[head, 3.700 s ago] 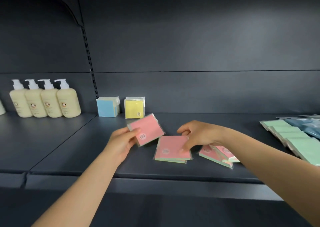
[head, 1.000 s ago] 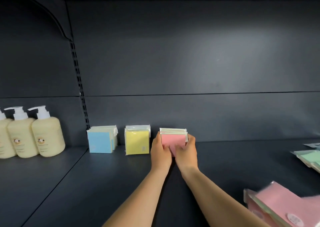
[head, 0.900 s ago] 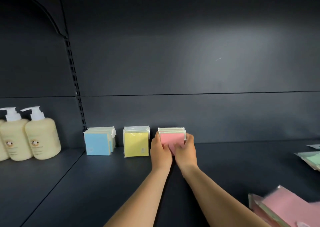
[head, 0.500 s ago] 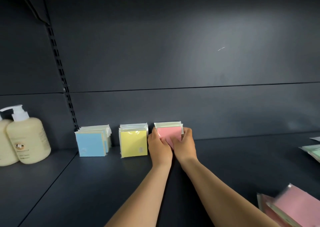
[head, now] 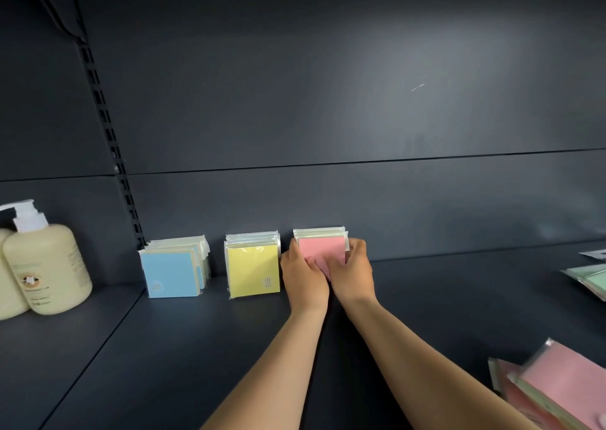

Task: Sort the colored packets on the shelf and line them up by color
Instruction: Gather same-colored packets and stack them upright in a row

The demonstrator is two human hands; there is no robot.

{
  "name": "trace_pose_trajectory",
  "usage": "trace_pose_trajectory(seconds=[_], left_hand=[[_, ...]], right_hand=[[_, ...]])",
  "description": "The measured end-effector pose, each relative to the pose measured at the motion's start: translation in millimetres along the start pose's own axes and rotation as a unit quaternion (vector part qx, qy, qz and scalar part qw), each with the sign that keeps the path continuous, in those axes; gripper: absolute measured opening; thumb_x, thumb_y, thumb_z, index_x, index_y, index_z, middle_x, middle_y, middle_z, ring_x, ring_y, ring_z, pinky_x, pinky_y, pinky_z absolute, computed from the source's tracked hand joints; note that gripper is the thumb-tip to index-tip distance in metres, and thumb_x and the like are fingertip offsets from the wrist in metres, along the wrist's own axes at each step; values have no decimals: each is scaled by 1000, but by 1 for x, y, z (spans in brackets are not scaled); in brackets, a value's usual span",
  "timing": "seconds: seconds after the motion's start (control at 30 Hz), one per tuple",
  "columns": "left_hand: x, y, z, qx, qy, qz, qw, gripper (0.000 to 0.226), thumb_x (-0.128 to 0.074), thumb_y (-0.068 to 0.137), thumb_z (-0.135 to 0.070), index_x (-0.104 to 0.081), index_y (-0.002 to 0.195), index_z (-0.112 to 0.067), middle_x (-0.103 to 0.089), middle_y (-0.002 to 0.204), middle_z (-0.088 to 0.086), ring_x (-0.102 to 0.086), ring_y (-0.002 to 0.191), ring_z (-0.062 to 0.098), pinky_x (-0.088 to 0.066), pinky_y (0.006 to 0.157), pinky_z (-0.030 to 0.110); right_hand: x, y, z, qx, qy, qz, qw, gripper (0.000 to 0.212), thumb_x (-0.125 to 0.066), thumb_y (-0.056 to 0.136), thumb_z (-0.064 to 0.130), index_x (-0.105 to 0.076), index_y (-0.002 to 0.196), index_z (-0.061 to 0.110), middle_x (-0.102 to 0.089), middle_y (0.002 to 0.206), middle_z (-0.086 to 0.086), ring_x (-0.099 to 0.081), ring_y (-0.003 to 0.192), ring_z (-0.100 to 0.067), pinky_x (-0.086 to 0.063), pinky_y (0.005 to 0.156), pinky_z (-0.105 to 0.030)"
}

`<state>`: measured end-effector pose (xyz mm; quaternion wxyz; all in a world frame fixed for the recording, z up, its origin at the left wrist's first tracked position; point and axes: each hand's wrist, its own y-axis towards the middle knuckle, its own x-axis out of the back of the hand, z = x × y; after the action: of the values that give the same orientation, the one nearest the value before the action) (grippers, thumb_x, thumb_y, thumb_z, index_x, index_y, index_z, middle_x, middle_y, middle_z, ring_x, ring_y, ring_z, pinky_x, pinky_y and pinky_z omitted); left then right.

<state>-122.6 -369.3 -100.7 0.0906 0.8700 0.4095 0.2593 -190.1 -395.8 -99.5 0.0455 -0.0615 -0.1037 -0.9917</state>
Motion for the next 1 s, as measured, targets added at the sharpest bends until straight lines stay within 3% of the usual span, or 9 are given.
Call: trace_pose_trajectory(seconds=[0.07,0.2,0.3,0.47,0.6,0.77,1.0], left_hand=[[1,0,-2,5,7,5,1000,37,-40,91,5,-47,127,-1,-51,121,18,-45,113,25,-26,79,11],[10,-3,-13,7,43,18,999,44,-38,95,-2,-35,138,5,-43,132,19,-42,123,28,-29,96,22],[20,-7,-26,-16,85,20,996,50,-37,96,-3,-25,144,3,-36,142,18,-35,133,27,-26,106,25],[46,-15,-54,-103,195,67,973,47,-42,96,-5,-32,142,-2,-34,143,13,-39,130,25,-32,103,27],[61,-27,-84,-174,285,205,920,41,-46,95,-15,-45,135,-6,-42,138,13,-42,127,28,-31,100,28],[58,-56,-124,-166,304,277,896,49,-50,95,-31,-39,140,-15,-37,143,6,-39,130,23,-33,101,28],[20,-110,-158,-76,240,347,903,58,-62,84,-45,-48,135,-20,-49,138,-1,-49,124,17,-38,105,29]], right_hand=[[0,1,0,1,3,1,1000,23,-58,89,10,-43,104,21,-58,95,6,-57,81,-4,-43,63,-16],[1,-1,-1,-18,28,-10,999,29,-65,85,12,-45,105,23,-61,106,3,-59,92,-10,-50,78,-24],[10,-6,6,-9,1,1,1000,33,-65,86,16,-47,115,19,-57,114,3,-55,94,-8,-45,71,-15],[59,-10,34,54,-188,13,981,48,-60,90,20,-44,134,9,-46,136,-6,-45,126,-22,-34,93,-22],[119,-9,58,117,-375,58,918,37,-62,90,24,-56,123,10,-50,132,-11,-44,125,-28,-35,100,-29],[192,-18,73,118,-491,122,855,46,-64,87,36,-54,124,11,-50,132,-11,-42,125,-30,-37,101,-33],[276,-25,66,117,-475,196,850,44,-66,85,38,-55,120,14,-54,126,-2,-52,115,-20,-40,92,-27]])
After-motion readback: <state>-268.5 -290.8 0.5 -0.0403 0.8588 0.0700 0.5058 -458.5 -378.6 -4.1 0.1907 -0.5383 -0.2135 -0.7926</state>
